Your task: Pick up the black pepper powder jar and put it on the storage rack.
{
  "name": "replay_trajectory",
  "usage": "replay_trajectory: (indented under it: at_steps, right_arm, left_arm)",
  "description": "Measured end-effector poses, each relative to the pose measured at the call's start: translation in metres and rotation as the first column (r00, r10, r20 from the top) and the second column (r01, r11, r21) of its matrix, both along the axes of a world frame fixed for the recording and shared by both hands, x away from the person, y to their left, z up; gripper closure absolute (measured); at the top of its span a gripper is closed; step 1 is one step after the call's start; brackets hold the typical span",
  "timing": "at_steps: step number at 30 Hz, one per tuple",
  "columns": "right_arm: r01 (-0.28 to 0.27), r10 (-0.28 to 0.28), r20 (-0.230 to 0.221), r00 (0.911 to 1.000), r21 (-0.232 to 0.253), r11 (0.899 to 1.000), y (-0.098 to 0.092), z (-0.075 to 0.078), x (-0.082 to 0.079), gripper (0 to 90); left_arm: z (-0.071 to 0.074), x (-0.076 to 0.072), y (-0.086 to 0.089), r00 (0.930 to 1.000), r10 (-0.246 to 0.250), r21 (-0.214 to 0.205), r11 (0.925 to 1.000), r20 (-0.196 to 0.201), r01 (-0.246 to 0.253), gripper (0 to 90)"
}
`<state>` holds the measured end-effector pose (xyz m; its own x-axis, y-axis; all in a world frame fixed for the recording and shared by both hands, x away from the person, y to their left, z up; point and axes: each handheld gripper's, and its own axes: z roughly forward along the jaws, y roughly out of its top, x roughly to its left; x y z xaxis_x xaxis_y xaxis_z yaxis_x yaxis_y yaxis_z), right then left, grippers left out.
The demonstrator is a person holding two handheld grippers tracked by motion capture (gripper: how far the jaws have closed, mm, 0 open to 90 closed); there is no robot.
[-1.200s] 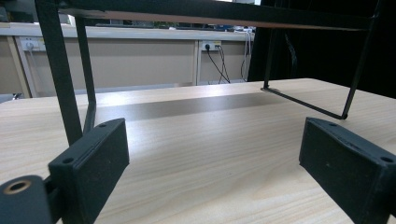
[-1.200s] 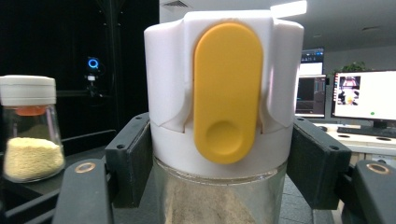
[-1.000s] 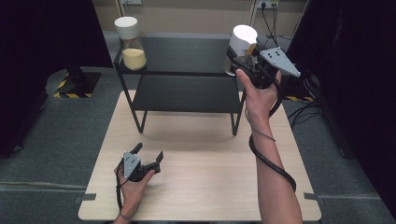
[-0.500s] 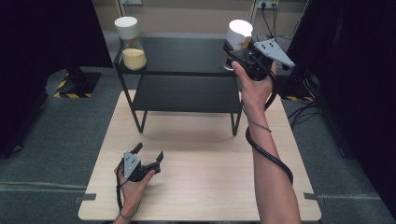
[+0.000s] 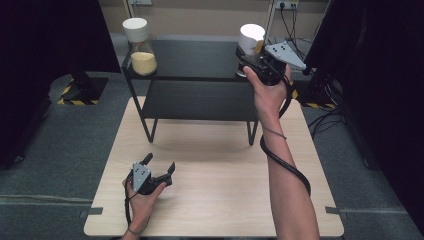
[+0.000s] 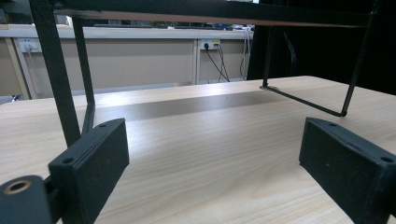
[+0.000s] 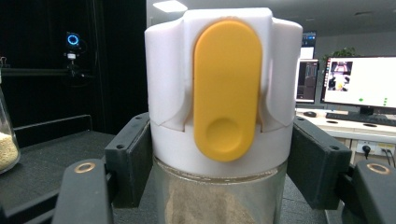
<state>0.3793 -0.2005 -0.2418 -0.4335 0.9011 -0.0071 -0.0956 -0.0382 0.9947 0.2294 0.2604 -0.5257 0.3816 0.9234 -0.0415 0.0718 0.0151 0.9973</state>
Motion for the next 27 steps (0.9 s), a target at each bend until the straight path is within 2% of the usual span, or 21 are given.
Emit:
replay_trajectory:
  at_steps: [9, 14, 18, 27]
  right_arm:
    - [0.003, -0.003, -0.026, 0.9997, -0.002, 1.000, 0.003, 0.005, 0.005, 29.6]
    - [-0.005, 0.005, -0.037, 0.9993, 0.002, 1.000, 0.002, 0.007, 0.005, 22.2]
    - [-0.001, 0.002, -0.039, 0.9992, 0.030, 1.000, -0.001, 0.005, 0.002, 14.7]
    - [-0.030, 0.030, -0.030, 0.9991, 0.008, 1.000, -0.011, 0.000, -0.011, 10.2]
  left_arm:
    - [0.000, 0.000, 0.000, 1.0000, -0.001, 0.003, 1.0000, 0.000, 0.001, 7.8]
    - [0.000, 0.000, 0.000, 1.0000, -0.001, 0.002, 1.0000, -0.001, 0.001, 7.8]
    - [0.000, 0.000, 0.000, 1.0000, -0.001, 0.004, 1.0000, 0.000, 0.001, 7.8]
    - [0.000, 0.000, -0.001, 1.0000, 0.000, 0.010, 0.9999, 0.005, 0.000, 7.8]
